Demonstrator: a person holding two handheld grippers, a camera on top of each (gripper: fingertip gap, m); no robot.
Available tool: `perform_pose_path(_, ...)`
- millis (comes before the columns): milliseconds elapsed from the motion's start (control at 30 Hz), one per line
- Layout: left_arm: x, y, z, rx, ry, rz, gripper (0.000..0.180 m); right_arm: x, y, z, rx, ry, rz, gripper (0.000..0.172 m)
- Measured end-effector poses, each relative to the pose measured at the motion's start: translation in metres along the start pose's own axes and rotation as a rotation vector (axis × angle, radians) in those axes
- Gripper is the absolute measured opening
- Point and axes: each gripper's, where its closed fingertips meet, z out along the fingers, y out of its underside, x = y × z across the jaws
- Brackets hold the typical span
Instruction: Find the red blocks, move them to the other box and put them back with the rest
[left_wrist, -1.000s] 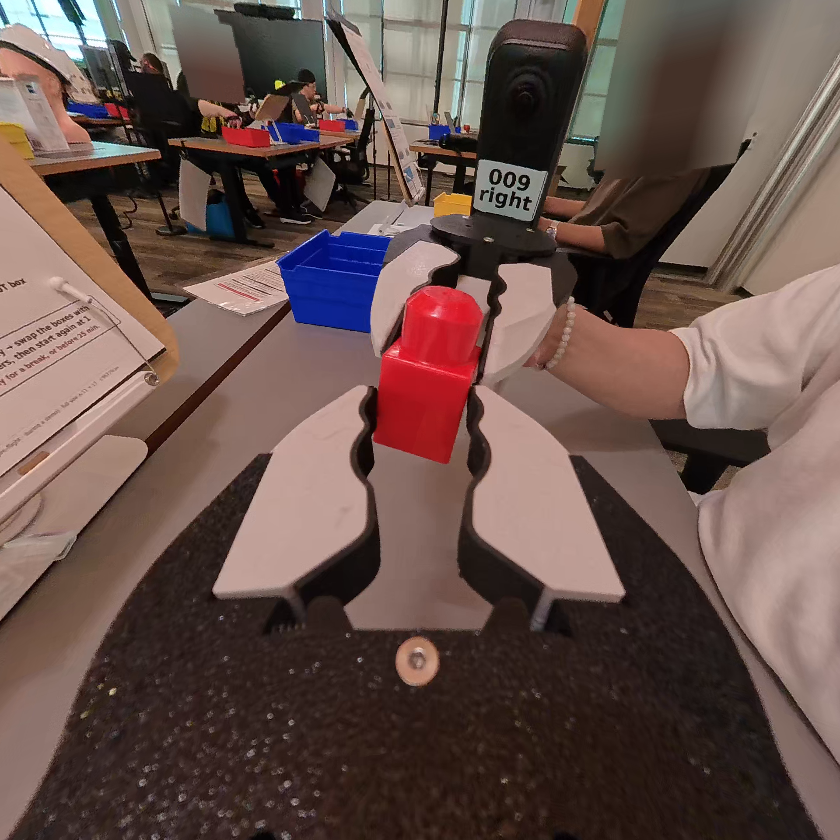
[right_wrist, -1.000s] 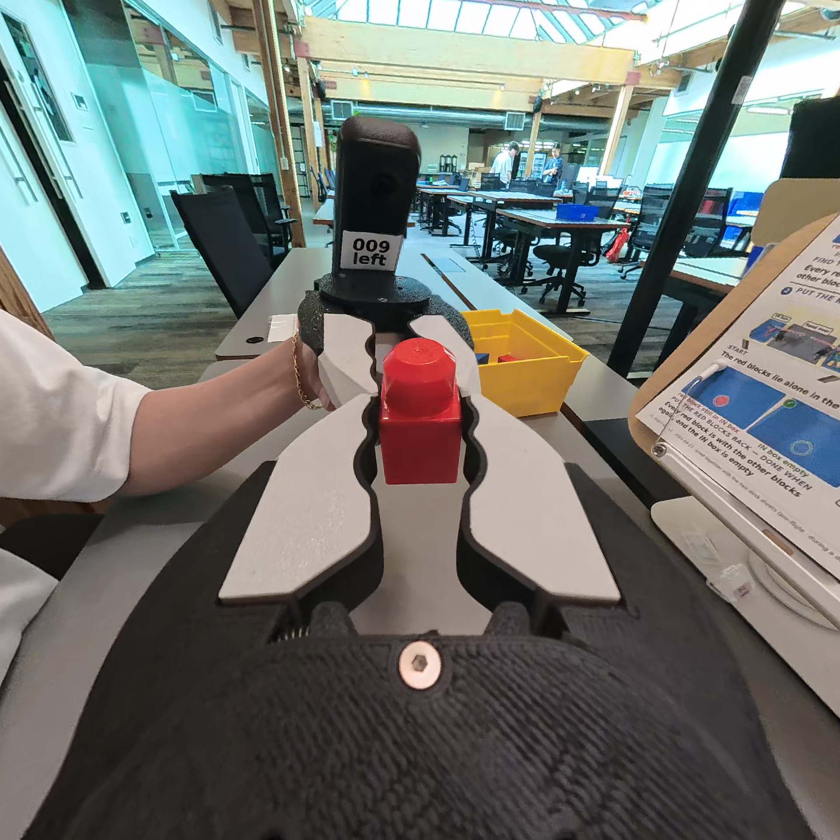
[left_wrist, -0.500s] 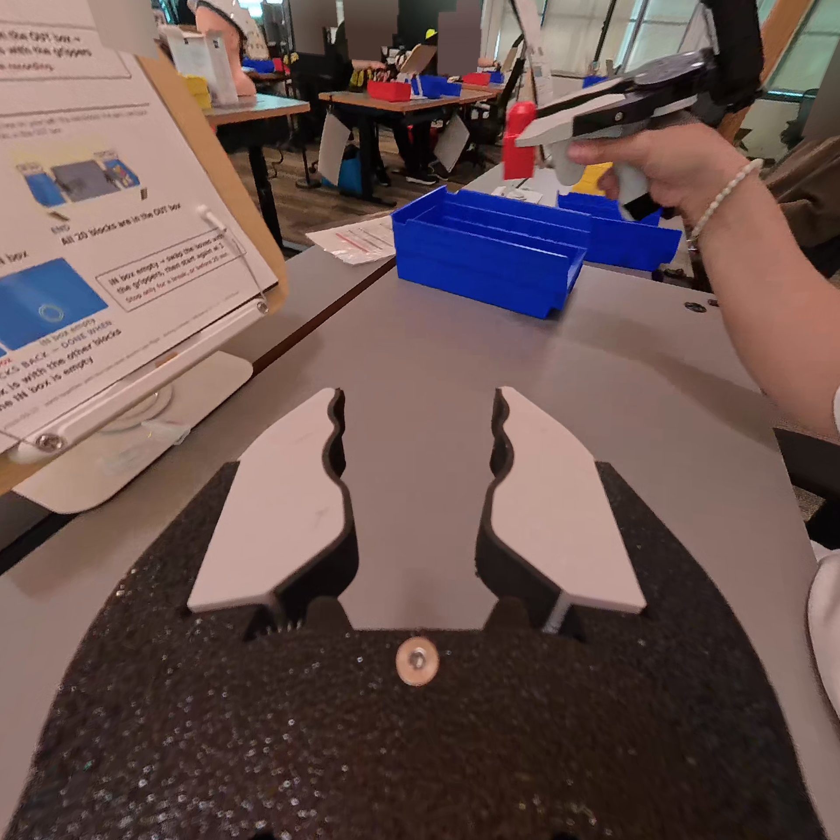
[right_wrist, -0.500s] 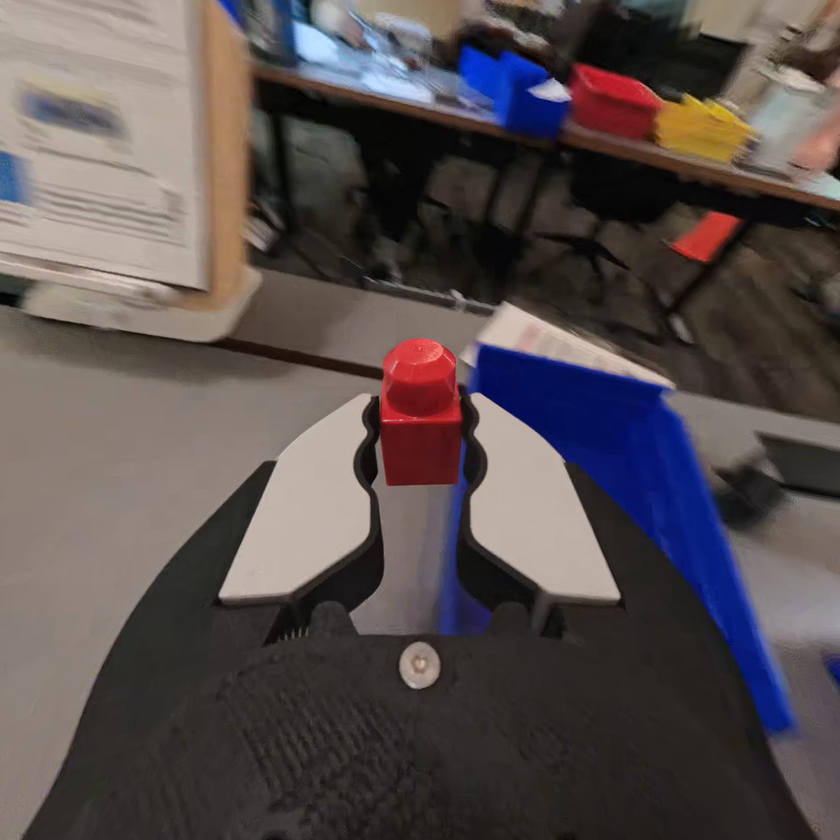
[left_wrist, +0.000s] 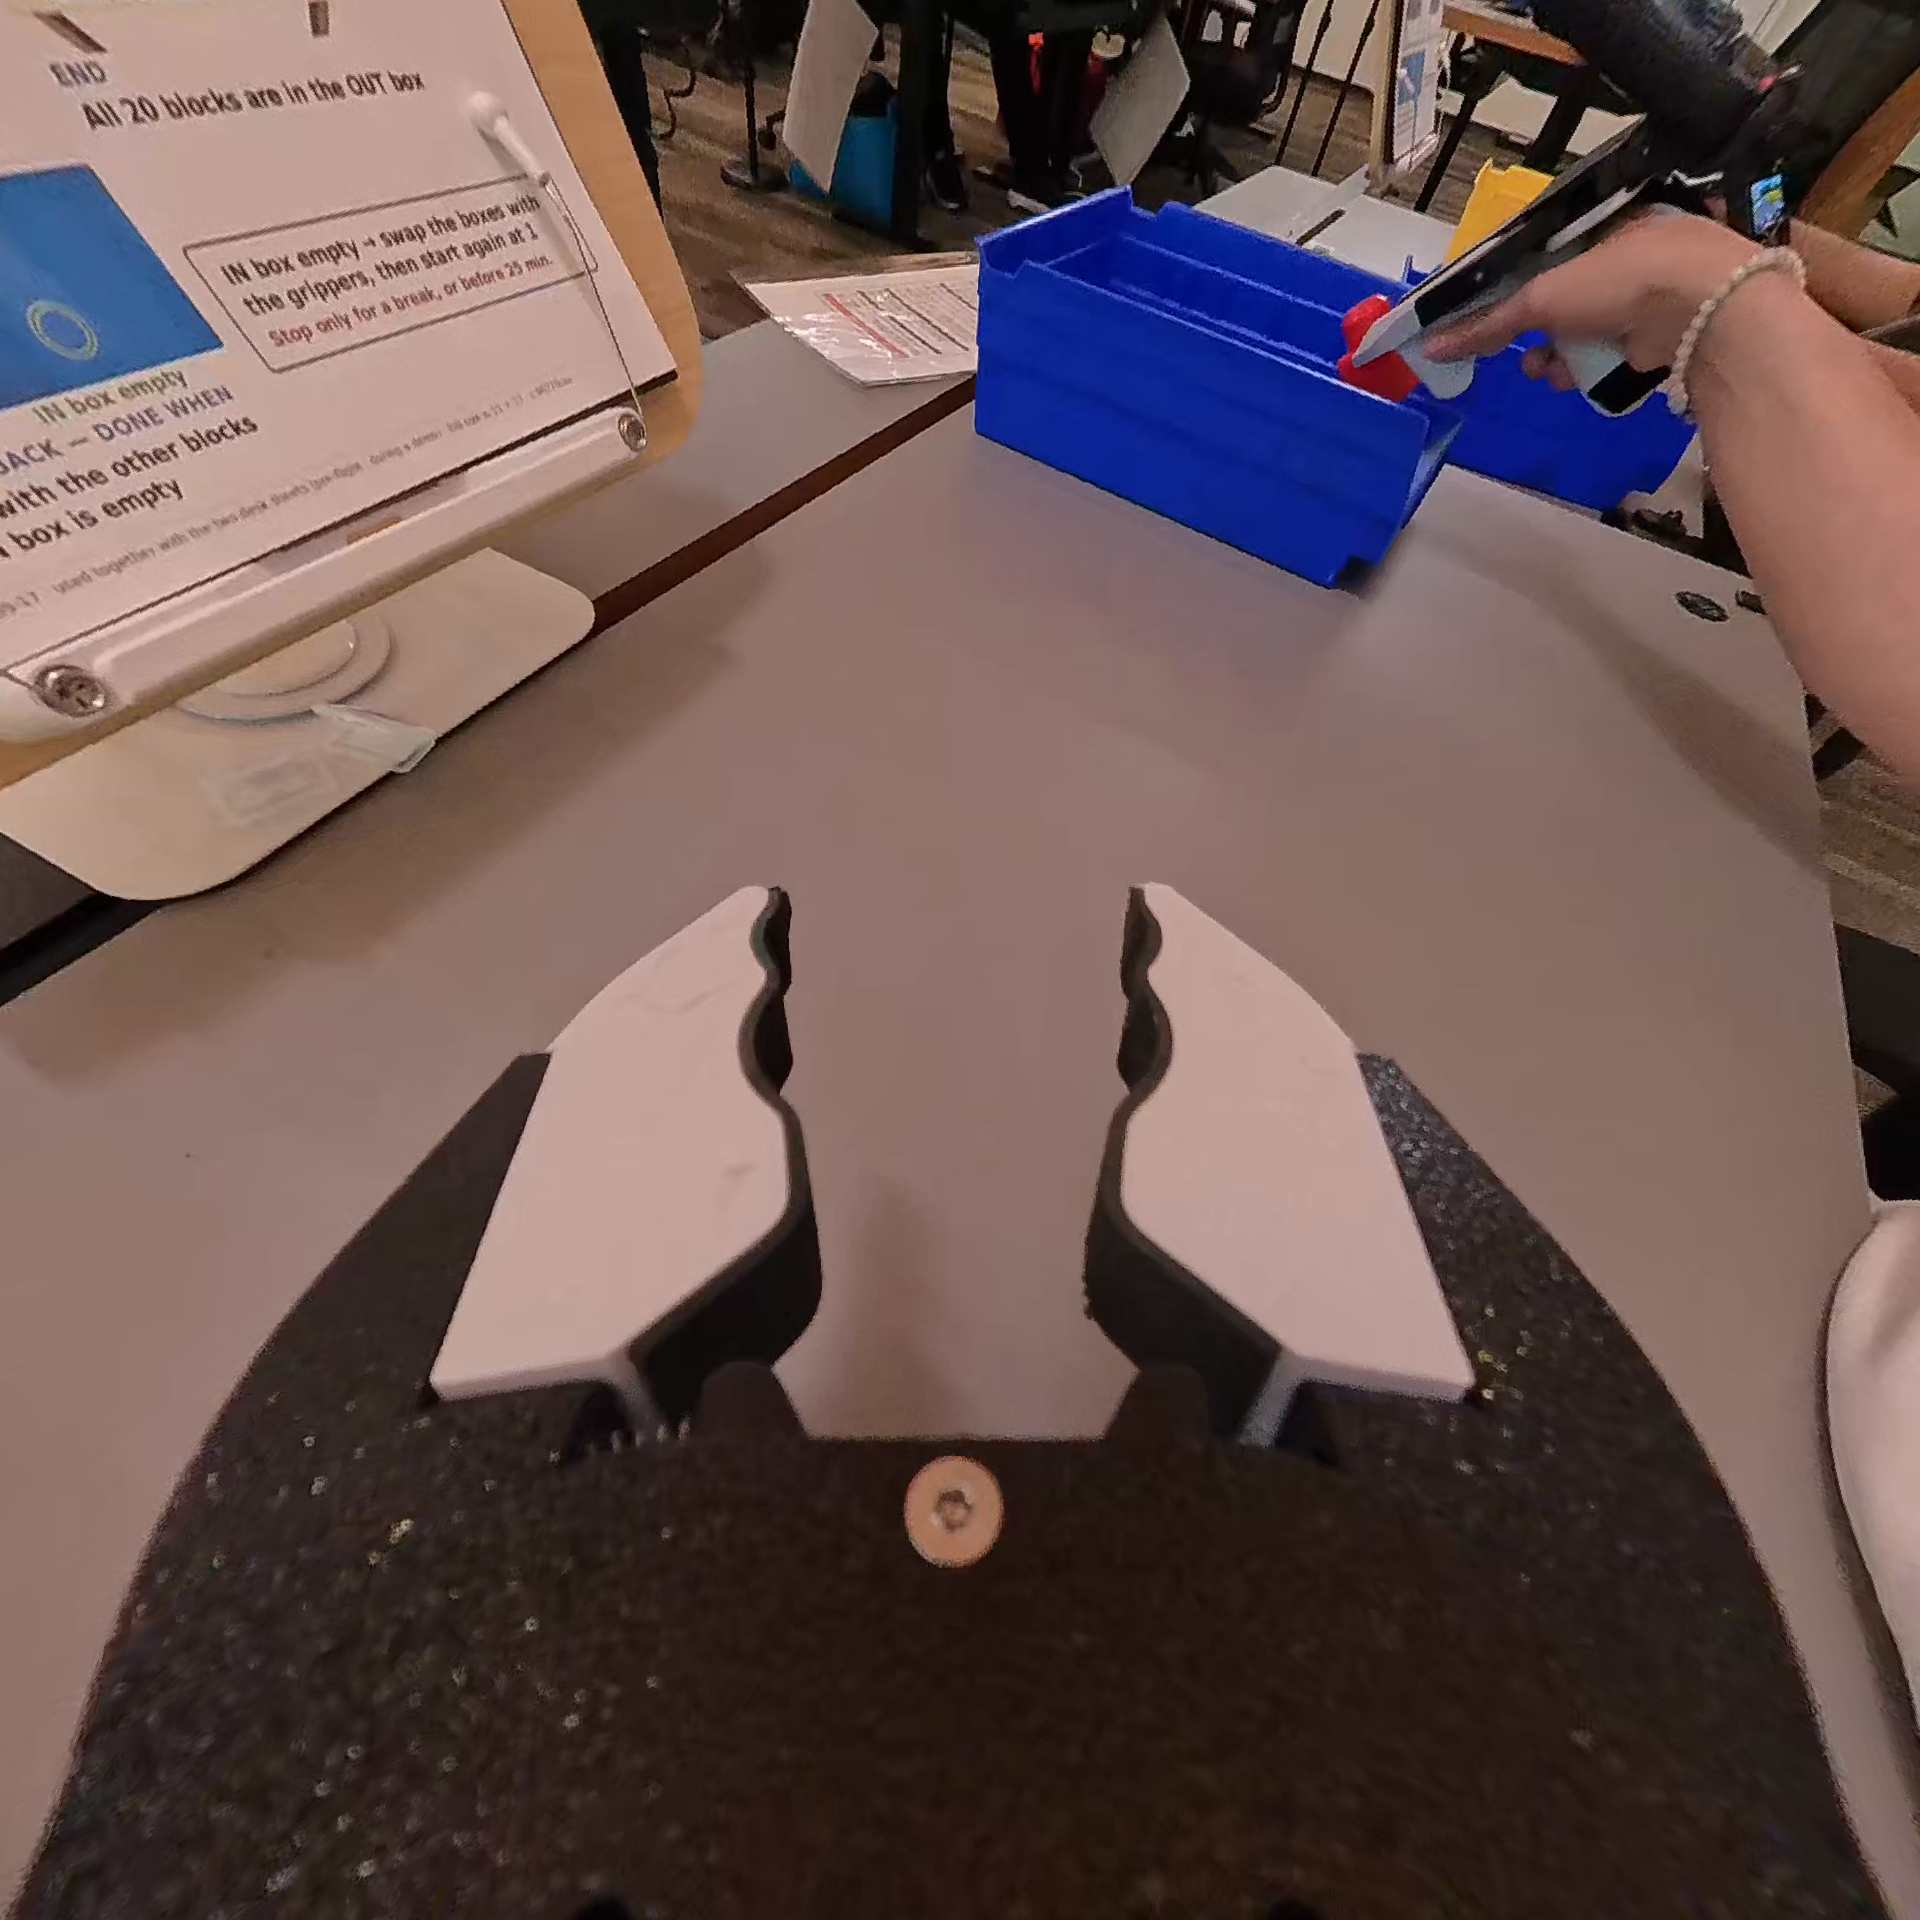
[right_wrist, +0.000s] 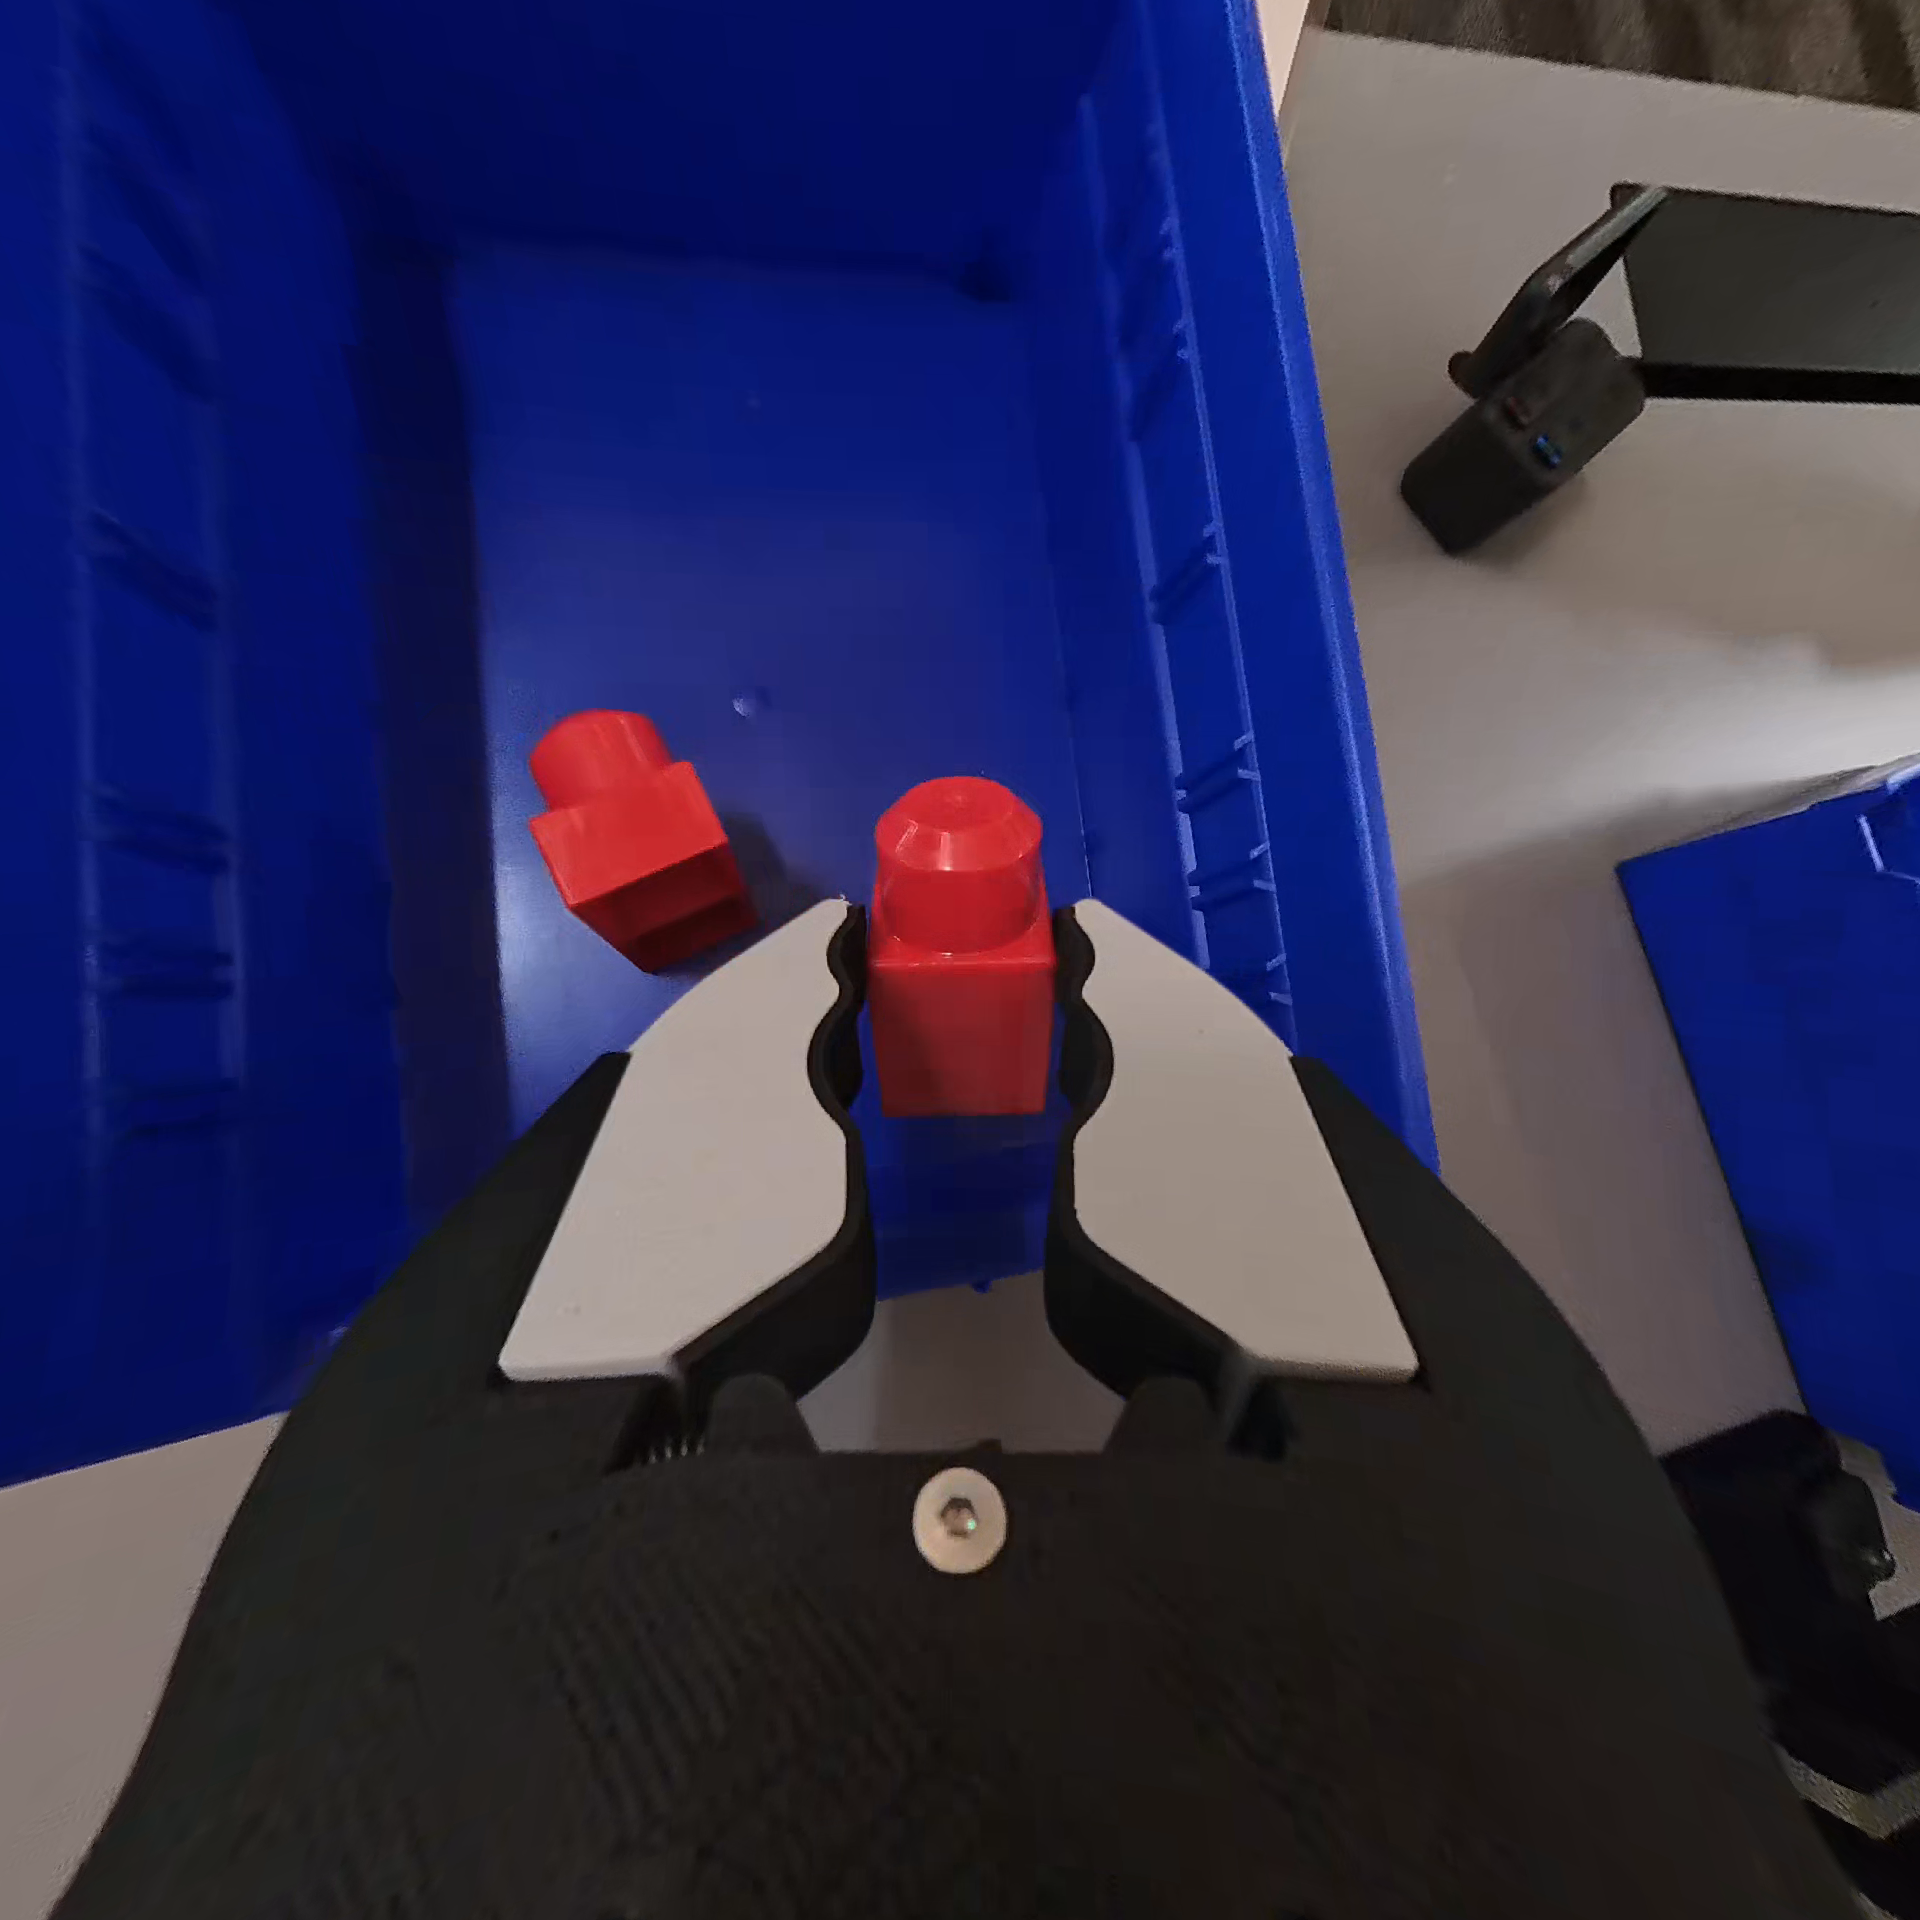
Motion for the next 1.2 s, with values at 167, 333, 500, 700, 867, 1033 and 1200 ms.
perform_pose_path(167,-0.005,0.008,-0.004,-0.013,-0.023,-0.013,0.061,0.004,-0.003,0.003,0.025,0.02,-0.001,0.057)
perform_pose_path(333,-0.019,0.007,-0.02,0.012,-0.081,-0.038,0.062,-0.019,-0.031,-0.032,0.212,-0.028,0.002,0.059)
perform_pose_path(500,-0.06,-0.006,-0.077,0.03,-0.259,-0.03,0.061,-0.092,-0.064,-0.097,0.423,-0.191,-0.078,0.059)
perform_pose_path(700,-0.156,0.003,-0.168,-0.183,-0.507,0.045,0.066,-0.234,-0.062,-0.151,0.503,-0.547,-0.317,0.069)
perform_pose_path(867,-0.256,0.043,-0.211,-0.508,-0.644,0.002,0.066,-0.311,-0.036,-0.164,0.495,-0.764,-0.414,0.078)
perform_pose_path(1033,-0.33,0.078,-0.223,-0.708,-0.767,-0.21,0.059,-0.325,-0.023,-0.158,0.476,-0.774,-0.416,0.08)
perform_pose_path(1200,-0.361,0.106,-0.206,-0.76,-0.797,-0.474,0.058,-0.317,-0.012,-0.149,0.445,-0.741,-0.405,0.081)
